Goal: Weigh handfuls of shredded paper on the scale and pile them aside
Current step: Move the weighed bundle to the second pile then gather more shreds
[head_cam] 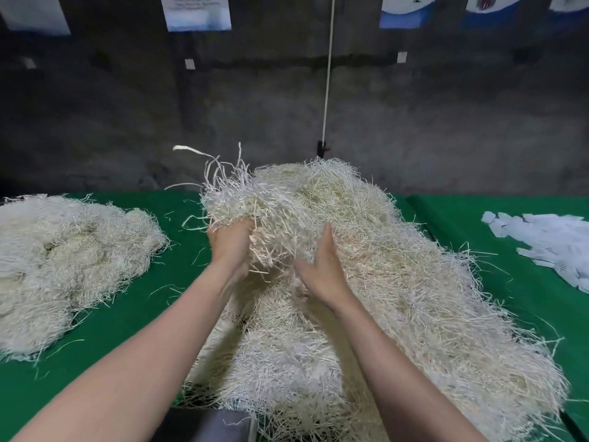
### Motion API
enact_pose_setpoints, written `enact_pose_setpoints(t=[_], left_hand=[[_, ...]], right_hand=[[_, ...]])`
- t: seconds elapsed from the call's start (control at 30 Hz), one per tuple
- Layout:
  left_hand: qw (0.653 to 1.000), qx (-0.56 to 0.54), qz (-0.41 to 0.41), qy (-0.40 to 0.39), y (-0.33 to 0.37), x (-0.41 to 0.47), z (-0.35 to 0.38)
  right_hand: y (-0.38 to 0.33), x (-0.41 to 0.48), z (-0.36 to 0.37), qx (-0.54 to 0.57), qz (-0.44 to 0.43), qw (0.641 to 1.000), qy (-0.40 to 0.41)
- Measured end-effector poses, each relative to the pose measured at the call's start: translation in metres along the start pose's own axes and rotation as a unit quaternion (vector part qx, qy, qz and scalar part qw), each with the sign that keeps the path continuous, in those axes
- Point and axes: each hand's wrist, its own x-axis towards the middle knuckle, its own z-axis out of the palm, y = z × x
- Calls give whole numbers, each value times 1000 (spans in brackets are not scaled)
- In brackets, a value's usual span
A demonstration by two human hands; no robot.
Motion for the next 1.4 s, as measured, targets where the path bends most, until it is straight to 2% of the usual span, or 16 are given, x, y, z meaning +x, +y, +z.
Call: enact_pose_setpoints(t=[0.07, 0.2, 0.3, 0.4, 0.43, 0.5, 0.57, 0.63, 0.7, 0.8, 0.87, 1.0, 1.07, 1.17, 1.27, 1.4], left_hand=[[994, -73, -45, -73, 5, -11, 2], [899, -340, -160, -226, 4, -16, 4], [871, -366, -184, -272, -14, -10, -3], [905, 1, -122, -407, -20, -6, -21], [872, 238, -62, -423, -21, -3, -25], [683, 583, 5, -440, -27, -3, -27], [609, 693, 45, -384, -41, 0, -22], [666, 682, 149, -265, -52, 7, -17], [812, 518, 212, -166, -54, 9, -10], [980, 156, 93, -83, -32, 8, 1], [996, 37, 20, -83, -14, 7, 3], [990, 71, 15, -122, 2, -10, -5], [987, 68, 6, -143, 1, -18, -14], [990, 19, -2, -138, -1, -30, -33], [991, -4, -4, -137, -7, -38, -58], [970, 121, 71, -200, -9, -58, -80]], right_hand=[[-7, 1, 28, 39, 30, 998, -28], [12, -22, 79, -213, -103, 971, -17], [38, -25, 75, -290, -121, 949, -11], [74, -21, 47, -373, -34, 923, -85], [84, -21, 35, -368, -4, 924, -104], [93, -22, 17, -309, 19, 945, -108], [94, -14, 10, -349, -42, 935, -43], [95, -12, 10, -364, -100, 926, 11], [100, -15, 15, -342, -130, 930, -18], [136, -27, 19, -451, -176, 863, -143], [169, -38, 7, -443, -123, 872, -170], [173, -42, -10, -457, -97, 864, -190], [139, -34, -12, -358, -73, 914, -175], [69, -27, -28, -198, -86, 976, -33], [-2, -37, -41, 53, -158, 981, 95], [-65, -52, -11, 159, -144, 972, -96]])
